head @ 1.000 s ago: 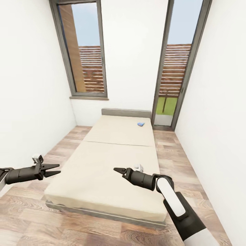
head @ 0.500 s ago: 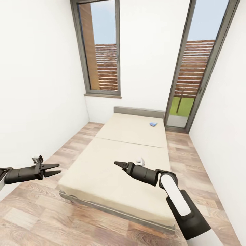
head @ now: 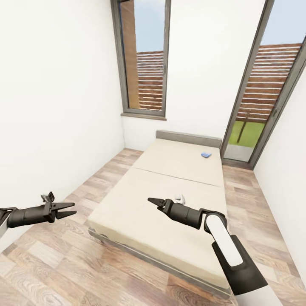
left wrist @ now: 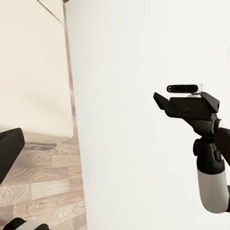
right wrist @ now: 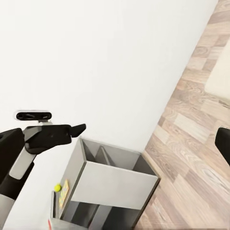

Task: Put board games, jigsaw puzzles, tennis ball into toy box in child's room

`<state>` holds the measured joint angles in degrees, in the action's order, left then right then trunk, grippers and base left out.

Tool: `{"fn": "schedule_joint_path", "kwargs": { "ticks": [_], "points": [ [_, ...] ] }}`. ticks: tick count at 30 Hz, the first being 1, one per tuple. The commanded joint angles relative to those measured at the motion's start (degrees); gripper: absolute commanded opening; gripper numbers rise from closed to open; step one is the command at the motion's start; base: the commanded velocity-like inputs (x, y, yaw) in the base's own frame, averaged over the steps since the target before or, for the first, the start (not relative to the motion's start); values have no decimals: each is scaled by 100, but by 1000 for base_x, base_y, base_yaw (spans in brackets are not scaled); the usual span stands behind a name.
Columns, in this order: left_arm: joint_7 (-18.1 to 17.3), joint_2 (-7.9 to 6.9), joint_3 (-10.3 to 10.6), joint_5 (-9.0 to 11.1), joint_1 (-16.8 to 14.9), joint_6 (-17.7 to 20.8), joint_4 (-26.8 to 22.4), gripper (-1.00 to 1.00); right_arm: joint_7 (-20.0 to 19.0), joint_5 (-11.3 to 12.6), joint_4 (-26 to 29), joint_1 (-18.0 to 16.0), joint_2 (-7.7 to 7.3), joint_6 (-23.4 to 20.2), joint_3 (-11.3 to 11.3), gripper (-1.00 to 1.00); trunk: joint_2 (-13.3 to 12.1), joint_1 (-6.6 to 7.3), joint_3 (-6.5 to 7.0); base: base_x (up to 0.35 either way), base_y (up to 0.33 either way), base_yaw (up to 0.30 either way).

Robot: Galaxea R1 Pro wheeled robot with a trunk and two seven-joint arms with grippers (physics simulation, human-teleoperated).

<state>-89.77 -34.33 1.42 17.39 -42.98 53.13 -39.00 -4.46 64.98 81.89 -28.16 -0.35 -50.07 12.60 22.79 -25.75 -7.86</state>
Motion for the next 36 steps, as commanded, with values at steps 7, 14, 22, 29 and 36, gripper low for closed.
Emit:
{"fn": "schedule_joint_path", "kwargs": {
  "ticks": [7, 14, 22, 29, 36],
  "points": [
    [-23, 222, 18, -3, -9, 68, -138, 100, -53, -57, 5, -5, -11, -28, -26, 100, 13, -3, -55, 0, 0, 241],
    [-23, 269, 18, -7, -9, 67, -200, 100, -54, -63, 3, -5, -10, -23, -29, 100, 13, -3, -98, 0, -94, 241],
    [-23, 277, 15, -7, -9, 62, -212, 100, -55, -72, 3, -5, -5, -18, -28, 100, 13, -3, -147, 0, -256, 241],
    [-23, 278, 16, 0, -9, 54, -217, 100, -54, -80, 3, -5, -1, -12, -22, 100, 13, -3, -190, 0, -176, 240],
    [-23, 278, 18, 1, -9, 54, -229, 100, -50, -87, -1, -5, 4, -12, -21, 100, 13, -3, -232, -28, -39, 240]
  ]
}}
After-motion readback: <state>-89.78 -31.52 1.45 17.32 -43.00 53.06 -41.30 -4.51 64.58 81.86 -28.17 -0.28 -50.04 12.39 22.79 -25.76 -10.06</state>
